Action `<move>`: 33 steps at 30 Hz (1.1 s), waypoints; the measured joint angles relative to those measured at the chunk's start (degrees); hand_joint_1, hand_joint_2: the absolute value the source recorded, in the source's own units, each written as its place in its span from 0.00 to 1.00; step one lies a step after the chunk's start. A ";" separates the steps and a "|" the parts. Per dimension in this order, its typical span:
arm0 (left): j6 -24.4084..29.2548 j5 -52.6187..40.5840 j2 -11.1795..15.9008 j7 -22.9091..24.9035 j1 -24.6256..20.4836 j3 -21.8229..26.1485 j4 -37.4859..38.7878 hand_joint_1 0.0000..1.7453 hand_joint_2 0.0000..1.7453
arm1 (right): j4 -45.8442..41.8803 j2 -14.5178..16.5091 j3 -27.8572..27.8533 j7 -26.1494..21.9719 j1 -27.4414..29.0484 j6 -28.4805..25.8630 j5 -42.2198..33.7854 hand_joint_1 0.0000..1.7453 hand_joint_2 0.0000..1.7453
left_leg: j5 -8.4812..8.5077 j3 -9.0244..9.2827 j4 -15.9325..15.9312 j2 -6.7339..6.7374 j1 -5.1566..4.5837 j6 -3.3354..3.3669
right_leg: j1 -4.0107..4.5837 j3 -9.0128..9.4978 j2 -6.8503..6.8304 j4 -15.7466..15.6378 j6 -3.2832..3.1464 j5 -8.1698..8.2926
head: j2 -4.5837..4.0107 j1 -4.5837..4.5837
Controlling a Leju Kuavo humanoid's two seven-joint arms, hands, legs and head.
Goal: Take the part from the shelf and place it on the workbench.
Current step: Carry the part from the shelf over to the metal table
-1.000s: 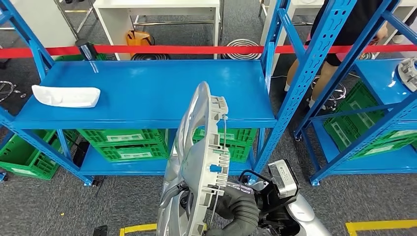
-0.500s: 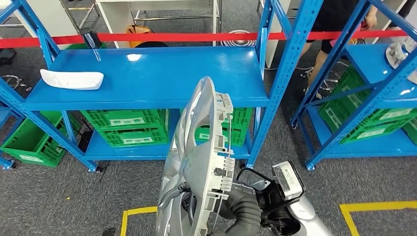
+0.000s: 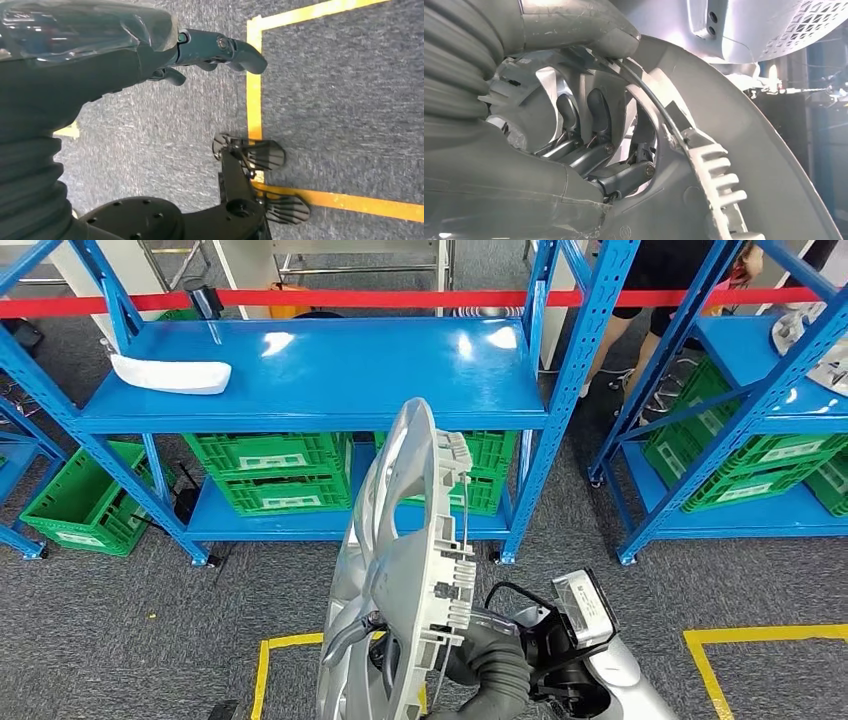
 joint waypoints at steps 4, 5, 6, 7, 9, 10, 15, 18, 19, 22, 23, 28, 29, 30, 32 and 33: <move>-0.09 -0.34 -0.05 0.19 -0.47 -0.39 0.02 0.00 1.00 | 0.00 -0.39 -0.65 0.01 0.87 0.05 0.59 1.00 1.00 | 3.26 -3.93 -0.05 0.38 -0.14 0.74 | -0.11 -3.53 0.10 13.32 -0.68 -8.62 | 0.00 0.07; -0.10 -0.35 -0.08 0.23 -0.50 -0.46 0.03 0.00 1.00 | 0.00 -0.46 -0.81 0.03 1.05 0.08 0.68 1.00 1.00 | 4.02 -4.98 0.04 0.45 -0.19 0.68 | -0.16 -3.27 0.10 15.27 -0.11 -8.52 | 0.00 0.07; -0.10 -0.35 -0.10 0.25 -0.53 -0.52 0.03 0.00 1.00 | 0.00 -0.52 -0.93 0.06 1.16 0.10 0.75 1.00 1.00 | 4.76 -6.05 0.18 0.51 -0.21 0.55 | -0.20 -2.07 0.09 15.26 0.60 -7.42 | 0.00 0.08; -0.10 -0.35 -0.13 0.26 -0.56 -0.55 0.04 0.00 1.00 | 0.00 -0.57 -1.01 0.08 1.21 0.13 0.79 1.00 1.00 | 5.42 -7.07 0.41 0.54 -0.21 0.38 | -0.22 0.17 0.09 13.24 1.15 -6.07 | 0.00 0.08; -0.10 -0.35 -0.19 0.26 -0.65 -0.57 0.04 0.00 1.00 | -0.03 -0.58 -1.09 0.10 1.20 0.17 0.84 1.00 1.00 | 6.52 -8.87 1.20 0.54 -0.30 -0.06 | -0.13 6.99 0.09 4.62 1.06 -5.72 | 0.00 0.05; -0.09 -0.35 -0.21 0.26 -0.68 -0.57 0.04 0.00 1.00 | -0.05 -0.57 -1.14 0.12 1.20 0.18 0.86 1.00 1.00 | 7.08 -9.47 1.50 0.52 -0.36 -0.37 | -0.01 9.62 0.09 0.67 0.60 -6.53 | 0.00 0.00; -0.06 -0.34 -0.32 0.28 -0.42 -0.60 0.22 0.00 1.00 | -0.09 -0.63 -1.22 0.48 1.46 0.20 0.94 1.00 1.00 | 6.82 -11.13 2.68 0.25 0.11 -2.24 | -0.05 9.79 -0.01 -3.32 -1.71 -5.96 | 0.00 -0.10; 0.01 -0.33 -0.34 0.28 -0.32 -0.62 0.28 0.00 1.00 | -0.06 -0.69 -1.22 0.59 1.70 0.26 0.95 1.00 1.00 | -2.22 -13.03 11.74 0.03 0.42 -3.28 | -0.13 7.64 -0.17 -3.26 -2.49 -3.71 | 0.00 -0.20; 0.01 -0.33 -0.34 0.27 -0.35 -0.62 0.28 0.00 1.00 | -0.03 -0.73 -1.22 0.59 1.84 0.29 0.95 1.00 1.00 | -3.73 -13.40 15.26 0.02 0.46 -3.51 | -0.09 6.77 -0.17 -3.14 -2.47 -3.00 | 0.00 -0.21; -0.01 -0.33 -0.40 0.25 -0.43 -0.63 0.28 0.00 1.00 | 0.05 -0.87 -1.22 0.61 2.17 0.36 0.94 1.00 1.00 | -1.31 -10.19 16.89 0.00 0.61 -3.55 | -0.06 3.77 -0.09 -2.33 -2.12 -1.18 | 0.00 -0.23; -0.01 -0.33 -0.39 0.23 -0.51 -0.63 0.28 0.00 1.00 | 0.06 -0.88 -1.22 0.60 2.21 0.38 0.90 1.00 1.00 | -0.40 -7.23 13.62 -0.09 0.63 -3.32 | -0.06 2.92 -0.03 -2.00 -1.94 -0.69 | 0.00 -0.24; 0.04 -0.35 -0.36 0.03 -0.81 -0.63 0.28 0.00 1.00 | 0.15 -0.75 -1.18 0.46 2.43 0.79 0.38 1.00 1.00 | -1.83 0.89 0.90 -0.30 -0.16 -0.95 | 0.13 1.27 -0.16 -2.01 -0.16 1.88 | 0.00 -0.10; 0.06 -0.35 -0.40 0.04 -0.80 -0.63 0.28 0.00 1.00 | 0.18 -0.77 -1.17 0.44 2.50 0.88 0.26 1.00 1.00 | -1.09 0.52 0.61 -0.14 -0.17 -0.41 | 0.07 0.98 -0.13 -1.95 0.07 1.94 | 0.00 -0.10; 0.08 -0.35 -0.48 0.04 -0.85 -0.63 0.28 0.00 1.00 | 0.21 -0.80 -1.18 0.42 2.57 0.96 0.17 1.00 1.00 | -0.30 -0.02 0.29 0.03 -0.12 0.13 | 0.02 0.41 -0.09 -1.20 0.04 1.01 | 0.00 -0.03; 0.09 -0.35 -0.64 0.03 -0.97 -0.62 0.26 0.00 1.00 | 0.29 -0.86 -1.19 0.39 2.68 1.04 0.11 1.00 1.00 | 1.41 -1.56 -0.12 0.29 -0.01 0.90 | -0.07 -1.40 -0.02 3.46 -0.73 -3.61 | 0.00 0.08; 0.09 -0.35 -0.69 0.02 -0.99 -0.62 0.25 0.00 1.00 | 0.33 -0.88 -1.20 0.37 2.70 1.08 0.09 1.00 1.00 | 2.19 -2.62 -0.10 0.32 -0.06 1.11 | -0.09 -2.43 -0.01 7.25 -1.06 -6.37 | 0.00 0.12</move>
